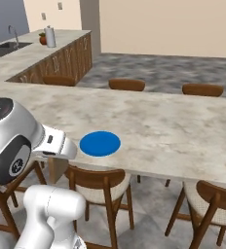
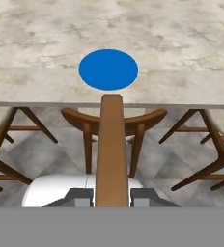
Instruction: Start the toaster. Once the lever pops up, take the bread to the plate on the dining counter.
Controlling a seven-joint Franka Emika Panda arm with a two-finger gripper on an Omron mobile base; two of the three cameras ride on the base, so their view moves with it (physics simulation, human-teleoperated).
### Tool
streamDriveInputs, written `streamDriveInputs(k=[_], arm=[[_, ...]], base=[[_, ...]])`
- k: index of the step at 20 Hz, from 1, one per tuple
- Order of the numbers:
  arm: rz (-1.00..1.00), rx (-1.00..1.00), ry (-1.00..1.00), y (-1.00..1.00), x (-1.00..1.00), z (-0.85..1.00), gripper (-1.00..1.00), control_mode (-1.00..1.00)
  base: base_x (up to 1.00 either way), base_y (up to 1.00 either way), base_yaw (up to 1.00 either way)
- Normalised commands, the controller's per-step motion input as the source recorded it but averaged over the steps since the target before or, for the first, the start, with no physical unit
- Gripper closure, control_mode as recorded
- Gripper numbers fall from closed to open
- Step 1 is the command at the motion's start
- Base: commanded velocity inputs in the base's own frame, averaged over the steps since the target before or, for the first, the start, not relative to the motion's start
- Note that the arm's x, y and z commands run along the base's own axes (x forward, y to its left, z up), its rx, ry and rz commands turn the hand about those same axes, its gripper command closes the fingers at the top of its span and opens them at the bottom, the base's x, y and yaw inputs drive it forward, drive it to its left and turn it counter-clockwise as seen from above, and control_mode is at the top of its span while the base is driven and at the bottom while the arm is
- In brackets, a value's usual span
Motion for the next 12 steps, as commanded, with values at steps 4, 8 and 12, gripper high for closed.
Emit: streamDriveInputs(k=[4,8,12], arm=[[0.00,0.00,0.00,0.00,0.00,0.00,1.00,1.00],[0.01,0.03,-0.02,0.00,0.52,0.00,1.00,-1.00],[0.04,0.11,0.00,0.00,0.90,0.00,1.00,-1.00]], base=[[0.44,0.00,-0.10],[0.00,0.00,0.00],[0.00,0.00,0.00]])
